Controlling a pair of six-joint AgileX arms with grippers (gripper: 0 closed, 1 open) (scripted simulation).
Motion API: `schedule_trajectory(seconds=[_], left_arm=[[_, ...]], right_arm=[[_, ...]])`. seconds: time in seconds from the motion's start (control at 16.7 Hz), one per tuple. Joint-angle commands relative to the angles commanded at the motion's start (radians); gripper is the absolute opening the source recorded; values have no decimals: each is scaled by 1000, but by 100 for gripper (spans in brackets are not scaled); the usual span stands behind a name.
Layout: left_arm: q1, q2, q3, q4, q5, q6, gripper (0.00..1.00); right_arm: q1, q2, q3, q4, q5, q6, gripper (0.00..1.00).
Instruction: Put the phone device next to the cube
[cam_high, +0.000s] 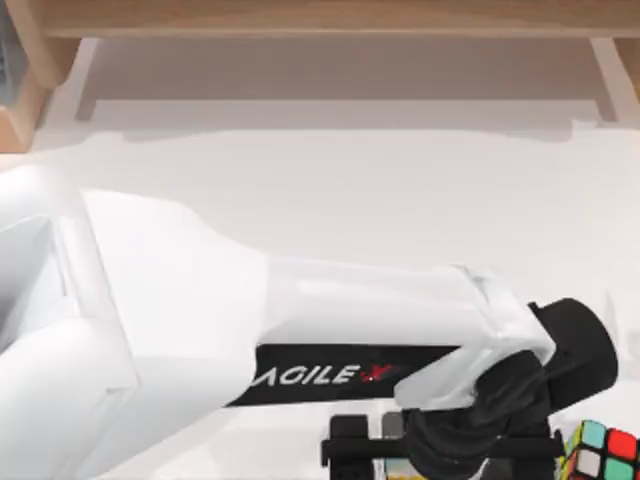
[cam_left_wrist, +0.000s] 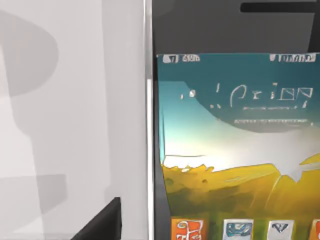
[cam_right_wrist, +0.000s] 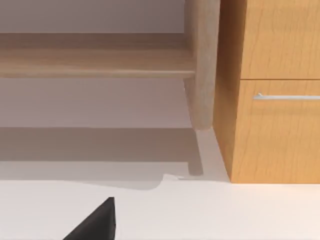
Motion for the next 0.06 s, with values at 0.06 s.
schedule_trajectory(seconds=[0.06], left_arm=[[0, 0, 0, 0, 0, 0, 100]], right_arm=[[0, 0, 0, 0, 0, 0, 100]])
